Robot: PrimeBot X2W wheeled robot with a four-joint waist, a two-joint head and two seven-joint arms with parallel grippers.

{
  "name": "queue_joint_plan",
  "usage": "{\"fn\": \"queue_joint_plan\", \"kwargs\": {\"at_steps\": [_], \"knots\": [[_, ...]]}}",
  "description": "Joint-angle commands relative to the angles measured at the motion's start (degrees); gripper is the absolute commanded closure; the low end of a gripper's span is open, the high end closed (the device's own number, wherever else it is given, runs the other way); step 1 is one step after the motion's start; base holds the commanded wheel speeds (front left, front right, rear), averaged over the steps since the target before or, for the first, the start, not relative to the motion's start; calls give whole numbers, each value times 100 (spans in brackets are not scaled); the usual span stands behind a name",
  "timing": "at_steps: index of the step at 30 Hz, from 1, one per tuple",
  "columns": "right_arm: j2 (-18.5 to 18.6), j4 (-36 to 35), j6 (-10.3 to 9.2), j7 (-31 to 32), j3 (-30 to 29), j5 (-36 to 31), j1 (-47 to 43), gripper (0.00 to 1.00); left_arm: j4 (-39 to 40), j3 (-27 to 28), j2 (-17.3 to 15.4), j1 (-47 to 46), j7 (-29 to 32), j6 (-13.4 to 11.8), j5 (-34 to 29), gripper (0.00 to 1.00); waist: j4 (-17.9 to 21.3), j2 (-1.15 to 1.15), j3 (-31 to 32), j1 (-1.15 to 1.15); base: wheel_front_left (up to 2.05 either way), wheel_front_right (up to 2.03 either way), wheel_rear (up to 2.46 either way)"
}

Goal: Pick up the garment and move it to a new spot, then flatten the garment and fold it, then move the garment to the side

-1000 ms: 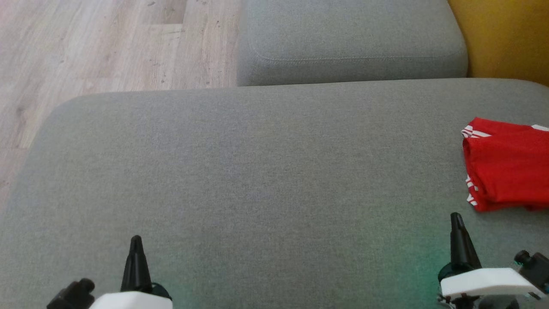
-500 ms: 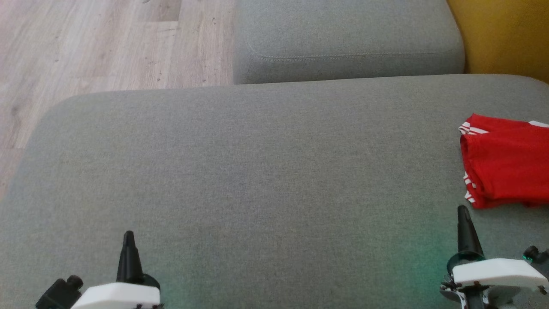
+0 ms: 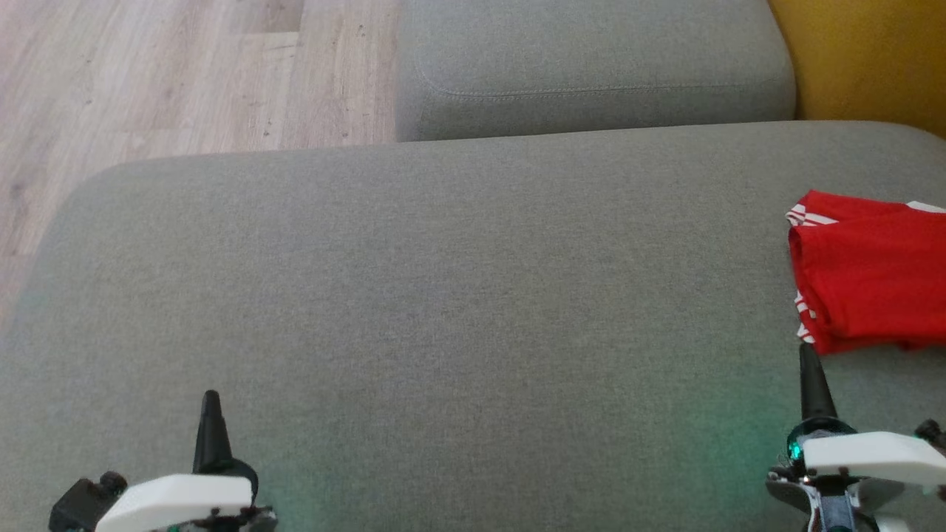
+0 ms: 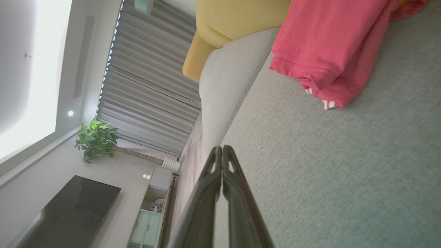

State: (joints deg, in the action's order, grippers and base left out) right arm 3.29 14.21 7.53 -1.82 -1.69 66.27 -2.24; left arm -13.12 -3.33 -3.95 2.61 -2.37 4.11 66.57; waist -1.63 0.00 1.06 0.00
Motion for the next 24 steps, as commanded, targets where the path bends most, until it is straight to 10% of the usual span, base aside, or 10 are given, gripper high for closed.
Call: {"fn": "queue_joint_plan", "kwargs": {"at_steps": [1,24], "knots": [[106,-161,-3,38,48,185,336,100,148,209,-82,-341,53,56,167,100,6,0,-4,0,0,0,0],[107,-77,-4,443,-162,1848,651,100,1,553,-73,-676,464,237,1843,100,107,0,-82,0,0,0,0]]}}
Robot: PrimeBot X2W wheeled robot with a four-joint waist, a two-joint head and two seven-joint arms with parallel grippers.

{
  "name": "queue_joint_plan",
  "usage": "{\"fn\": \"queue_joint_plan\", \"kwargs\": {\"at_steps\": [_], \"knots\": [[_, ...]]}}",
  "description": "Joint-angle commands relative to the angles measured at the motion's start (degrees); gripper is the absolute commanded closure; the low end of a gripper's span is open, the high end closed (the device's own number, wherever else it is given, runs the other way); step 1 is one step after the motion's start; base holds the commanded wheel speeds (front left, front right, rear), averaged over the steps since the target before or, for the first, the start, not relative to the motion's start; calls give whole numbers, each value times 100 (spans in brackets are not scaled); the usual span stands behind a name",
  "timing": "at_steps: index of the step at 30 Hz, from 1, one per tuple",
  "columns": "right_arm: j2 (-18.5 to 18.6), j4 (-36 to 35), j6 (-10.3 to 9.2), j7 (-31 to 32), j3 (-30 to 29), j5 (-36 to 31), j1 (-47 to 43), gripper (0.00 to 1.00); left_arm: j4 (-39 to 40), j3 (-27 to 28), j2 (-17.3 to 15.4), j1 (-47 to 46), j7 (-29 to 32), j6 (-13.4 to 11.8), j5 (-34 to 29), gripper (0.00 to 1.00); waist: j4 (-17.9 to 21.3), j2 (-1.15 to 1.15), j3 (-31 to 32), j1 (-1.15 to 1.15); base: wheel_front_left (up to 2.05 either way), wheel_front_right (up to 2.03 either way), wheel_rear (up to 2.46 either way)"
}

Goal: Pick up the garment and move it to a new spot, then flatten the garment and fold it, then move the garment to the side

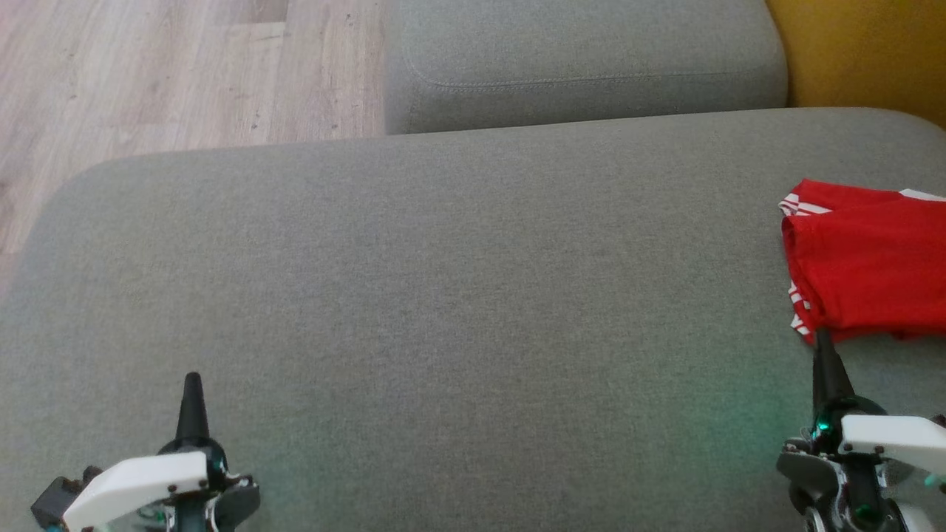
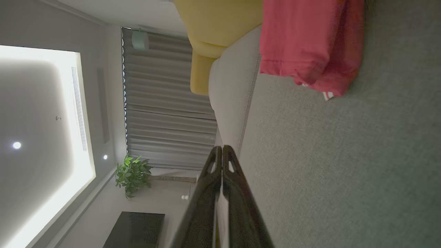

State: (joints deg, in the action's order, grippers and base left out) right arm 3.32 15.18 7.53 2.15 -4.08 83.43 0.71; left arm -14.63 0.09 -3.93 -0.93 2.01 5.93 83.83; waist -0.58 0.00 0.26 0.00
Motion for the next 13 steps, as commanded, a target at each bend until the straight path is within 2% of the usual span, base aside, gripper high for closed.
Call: {"fn": "queue_joint_plan", "kwargs": {"at_steps": [1,13], "knots": [[103,-170,-4,64,68,201,369,100,145,225,-75,-336,44,64,187,100,6,0,-5,0,0,0,0],[100,-128,-4,270,-42,1030,528,100,71,403,-66,-504,255,155,1021,100,57,0,-44,0,0,0,0]]}}
